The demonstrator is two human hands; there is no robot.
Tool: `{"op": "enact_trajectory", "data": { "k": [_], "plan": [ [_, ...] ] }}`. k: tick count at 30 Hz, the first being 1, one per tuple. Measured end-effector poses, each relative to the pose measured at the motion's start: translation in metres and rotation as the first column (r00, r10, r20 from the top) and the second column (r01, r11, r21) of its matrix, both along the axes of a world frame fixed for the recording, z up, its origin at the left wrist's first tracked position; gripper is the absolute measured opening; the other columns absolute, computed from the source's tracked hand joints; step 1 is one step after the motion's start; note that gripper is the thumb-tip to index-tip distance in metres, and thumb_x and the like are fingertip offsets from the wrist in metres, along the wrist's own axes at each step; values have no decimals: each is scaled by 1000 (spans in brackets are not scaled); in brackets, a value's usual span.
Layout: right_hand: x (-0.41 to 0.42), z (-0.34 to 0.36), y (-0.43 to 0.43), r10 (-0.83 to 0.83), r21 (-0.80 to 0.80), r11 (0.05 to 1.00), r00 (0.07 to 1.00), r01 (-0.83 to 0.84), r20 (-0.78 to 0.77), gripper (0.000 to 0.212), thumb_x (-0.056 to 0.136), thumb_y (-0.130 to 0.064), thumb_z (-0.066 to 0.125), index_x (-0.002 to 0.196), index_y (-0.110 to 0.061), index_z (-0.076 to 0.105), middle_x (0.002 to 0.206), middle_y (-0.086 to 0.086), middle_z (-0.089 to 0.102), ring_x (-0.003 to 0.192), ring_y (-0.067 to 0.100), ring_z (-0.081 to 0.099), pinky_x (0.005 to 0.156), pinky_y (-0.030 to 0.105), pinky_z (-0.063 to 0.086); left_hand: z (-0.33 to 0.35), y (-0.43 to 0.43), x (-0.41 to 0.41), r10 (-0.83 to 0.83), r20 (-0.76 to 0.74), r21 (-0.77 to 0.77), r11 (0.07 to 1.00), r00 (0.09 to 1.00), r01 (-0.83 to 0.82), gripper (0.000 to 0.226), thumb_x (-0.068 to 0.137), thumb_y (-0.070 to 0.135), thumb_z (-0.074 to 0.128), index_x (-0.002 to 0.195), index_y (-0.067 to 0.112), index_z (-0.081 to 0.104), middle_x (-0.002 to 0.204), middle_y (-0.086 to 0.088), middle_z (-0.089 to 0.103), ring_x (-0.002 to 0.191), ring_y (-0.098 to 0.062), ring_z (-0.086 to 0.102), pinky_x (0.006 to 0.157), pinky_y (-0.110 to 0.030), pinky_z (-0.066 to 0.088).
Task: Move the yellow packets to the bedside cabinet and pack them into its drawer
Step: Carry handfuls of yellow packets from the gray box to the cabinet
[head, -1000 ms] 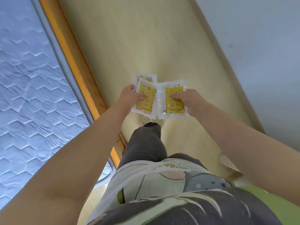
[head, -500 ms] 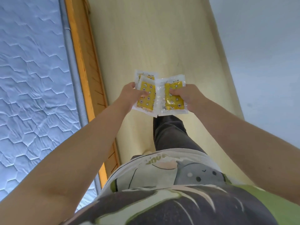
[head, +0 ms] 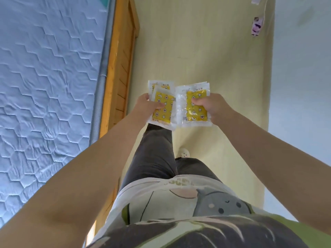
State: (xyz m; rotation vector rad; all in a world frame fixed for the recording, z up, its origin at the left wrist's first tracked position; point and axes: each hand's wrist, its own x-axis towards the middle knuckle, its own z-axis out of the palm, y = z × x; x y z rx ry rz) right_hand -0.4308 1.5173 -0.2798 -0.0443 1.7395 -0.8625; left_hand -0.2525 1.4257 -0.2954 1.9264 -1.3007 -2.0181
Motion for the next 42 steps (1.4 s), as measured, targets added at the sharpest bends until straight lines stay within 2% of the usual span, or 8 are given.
{"op": "enact_trajectory", "data": {
  "k": [5,10,14,23,28,32,37,42],
  "plan": [
    [-43,-6,-143,57,-6,998,998,-57,-29,18,81,-2,71,97,-7,66,85,6,68,72,22,67,65,31,55,-6,-140,-43,-4,11,-43,999,1000,4,36,82,11,73,114,17,57,91,8,65,69,-5,63,46,-16,48],
    [-80,-3,-284,38,4,999,999,-38,-26,14,81,1,70,80,-11,63,77,5,66,61,16,65,50,25,55,-3,-284,-86,-86,9,-68,994,996,87,35,80,10,75,111,15,60,90,6,68,78,-10,67,59,-23,51],
    [-101,0,-378,57,27,998,998,-56,-30,12,80,0,71,80,-9,63,82,9,66,74,25,65,72,39,56,-1,-372,-110,-63,12,-73,995,998,64,39,77,11,77,113,14,61,97,1,70,87,-18,69,81,-37,55],
    [-174,-13,-578,286,59,958,956,-282,-65,14,80,-6,73,92,-10,66,88,6,68,81,24,68,76,38,54,-22,-538,-160,184,-11,-9,983,983,-184,34,79,7,75,108,15,60,91,3,69,70,-10,68,60,-26,56],
    [-230,-25,-704,466,89,885,877,-458,-119,25,79,-13,75,103,-10,68,102,8,70,93,26,68,90,43,53,-25,-637,-213,361,-11,-38,932,932,-362,30,81,3,72,104,13,56,94,-2,67,73,-15,67,63,-27,58],
    [-256,-27,-799,595,127,803,788,-582,-155,40,79,-19,76,115,-9,64,109,8,67,100,26,63,95,41,49,-30,-706,-243,475,6,-56,879,880,-474,31,80,6,74,104,15,57,99,-5,70,85,-24,70,81,-43,58],
    [-242,-18,-909,724,142,690,669,-710,-167,34,80,-16,75,111,-7,65,107,8,66,98,24,62,89,34,48,-29,-781,-236,647,-7,-71,760,763,-646,30,80,6,74,104,13,57,97,-4,70,82,-21,71,74,-39,59],
    [-187,-16,-1013,828,130,553,525,-823,-197,42,75,-20,78,111,-5,63,106,7,67,95,24,66,90,39,52,-27,-851,-200,784,3,-105,618,621,-779,32,80,9,75,105,14,55,89,3,67,77,-16,68,67,-31,58]
  ]
}}
